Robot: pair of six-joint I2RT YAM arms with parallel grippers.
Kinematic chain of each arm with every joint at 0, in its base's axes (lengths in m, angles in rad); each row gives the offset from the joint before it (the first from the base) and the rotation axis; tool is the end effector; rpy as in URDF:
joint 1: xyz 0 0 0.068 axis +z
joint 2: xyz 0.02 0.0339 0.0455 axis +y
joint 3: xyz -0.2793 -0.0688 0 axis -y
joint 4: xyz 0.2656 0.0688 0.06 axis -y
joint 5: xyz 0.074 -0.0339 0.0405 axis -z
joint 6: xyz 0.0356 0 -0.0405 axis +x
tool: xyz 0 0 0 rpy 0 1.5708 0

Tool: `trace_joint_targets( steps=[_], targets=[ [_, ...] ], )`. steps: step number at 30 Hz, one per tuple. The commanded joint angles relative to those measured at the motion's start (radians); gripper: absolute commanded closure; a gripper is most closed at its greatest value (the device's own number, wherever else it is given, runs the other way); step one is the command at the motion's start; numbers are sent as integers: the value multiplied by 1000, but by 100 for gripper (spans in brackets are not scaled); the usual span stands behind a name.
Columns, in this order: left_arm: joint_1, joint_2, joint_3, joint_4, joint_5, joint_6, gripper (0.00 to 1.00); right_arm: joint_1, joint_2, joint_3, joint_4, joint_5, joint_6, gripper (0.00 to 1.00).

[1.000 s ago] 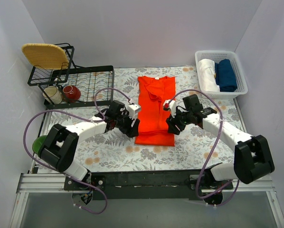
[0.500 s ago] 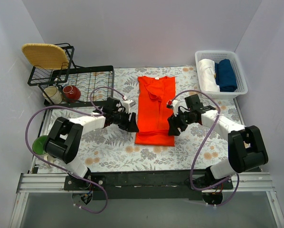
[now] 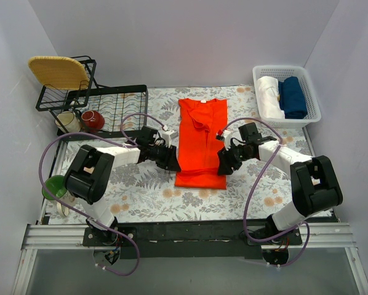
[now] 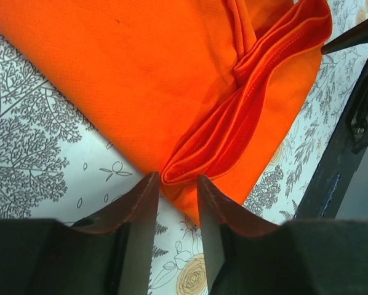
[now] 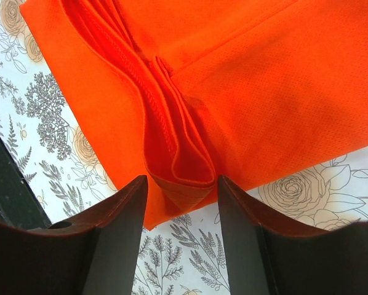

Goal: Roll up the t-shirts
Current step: Roll the T-shirt to the center of the board.

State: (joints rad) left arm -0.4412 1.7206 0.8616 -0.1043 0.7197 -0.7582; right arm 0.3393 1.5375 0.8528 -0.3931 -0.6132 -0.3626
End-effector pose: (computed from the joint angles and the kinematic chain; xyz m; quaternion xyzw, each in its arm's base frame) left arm 0.2957 -0.1656 0.1450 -0.0370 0.8985 -0.4354 0.0414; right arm 0.2791 0.1202 0.1803 -0.3870 0.8429 0.2900 0.2360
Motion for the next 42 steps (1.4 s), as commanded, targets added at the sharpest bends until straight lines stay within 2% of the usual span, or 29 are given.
trace_joint_targets(
  steps=[1, 5, 6, 8, 10, 14, 15, 18, 42],
  targets=[
    [-1, 7, 39, 25, 63, 17, 71, -8, -2, 8, 22, -48, 11, 44],
    [-1, 13, 37, 26, 75, 19, 76, -8, -5, -11, 31, -54, 17, 51],
    [-1, 13, 36, 26, 78, 19, 83, -10, -7, -14, 34, -54, 22, 53],
    [-1, 13, 36, 26, 80, 20, 89, -17, -8, -24, 42, -56, 25, 58],
    [-1, 11, 36, 29, 86, 20, 99, -34, -10, -29, 54, -59, 31, 66],
    [-1, 4, 48, 34, 93, 17, 100, -74, -1, -31, 60, -89, 21, 80],
    [-1, 5, 53, 35, 93, 14, 100, -83, 4, -25, 59, -97, 17, 87],
    [-1, 0, 68, 40, 86, 8, 100, -109, 7, -17, 48, -126, 5, 95],
    [-1, 73, 114, 100, -19, 11, 100, -126, 55, -11, 112, -54, -12, 99]
  ],
)
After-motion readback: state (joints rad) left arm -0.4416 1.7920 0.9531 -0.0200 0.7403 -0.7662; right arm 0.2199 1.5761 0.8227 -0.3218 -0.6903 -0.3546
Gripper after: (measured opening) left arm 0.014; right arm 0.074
